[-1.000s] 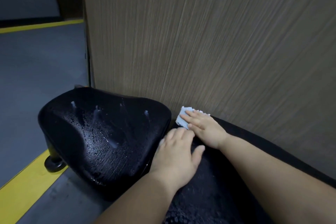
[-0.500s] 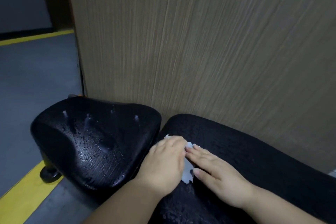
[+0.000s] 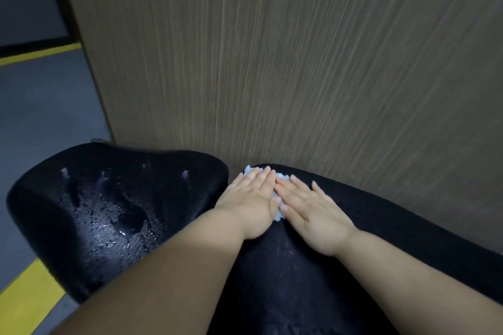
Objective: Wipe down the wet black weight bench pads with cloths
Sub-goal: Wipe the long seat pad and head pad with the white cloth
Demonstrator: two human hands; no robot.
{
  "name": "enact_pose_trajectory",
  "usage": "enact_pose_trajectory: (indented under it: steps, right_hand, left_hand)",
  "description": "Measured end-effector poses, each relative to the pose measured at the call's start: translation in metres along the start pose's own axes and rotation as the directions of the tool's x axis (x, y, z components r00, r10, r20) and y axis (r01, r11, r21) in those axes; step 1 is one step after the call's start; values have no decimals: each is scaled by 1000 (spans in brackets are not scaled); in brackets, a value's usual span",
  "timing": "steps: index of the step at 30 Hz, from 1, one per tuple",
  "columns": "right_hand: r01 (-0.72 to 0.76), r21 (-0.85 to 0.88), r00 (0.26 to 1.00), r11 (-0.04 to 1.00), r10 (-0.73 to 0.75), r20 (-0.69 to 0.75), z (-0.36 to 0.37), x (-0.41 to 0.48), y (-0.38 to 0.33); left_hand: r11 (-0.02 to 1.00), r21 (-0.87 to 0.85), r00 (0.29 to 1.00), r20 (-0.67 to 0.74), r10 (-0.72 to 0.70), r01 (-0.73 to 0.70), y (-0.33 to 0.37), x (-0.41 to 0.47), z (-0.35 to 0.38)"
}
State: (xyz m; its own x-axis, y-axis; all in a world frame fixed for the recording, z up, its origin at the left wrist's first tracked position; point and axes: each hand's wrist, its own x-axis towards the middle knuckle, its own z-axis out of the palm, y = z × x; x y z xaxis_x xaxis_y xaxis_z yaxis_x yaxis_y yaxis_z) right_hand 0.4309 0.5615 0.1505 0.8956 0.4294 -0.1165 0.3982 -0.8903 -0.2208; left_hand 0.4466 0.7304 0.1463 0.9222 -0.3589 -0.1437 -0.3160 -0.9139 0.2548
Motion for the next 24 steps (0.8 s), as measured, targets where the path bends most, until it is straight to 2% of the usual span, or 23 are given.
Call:
enact_pose_trajectory:
  steps: [10,16,24]
  right_hand:
    - [-122,16,992,992,123,-40,-8,41,17]
    - [-116,3,993,993,116,-2,-6,27,5]
    - [-61,-7,998,998,61,5,11,-33,-39]
  left_hand:
    - [999,-1,998,46,-32,32,-1,51,-13]
    - [998,3,995,72,-64,64,6,19,-14]
    - [998,-18,994,94,-59,61,8,-57,3]
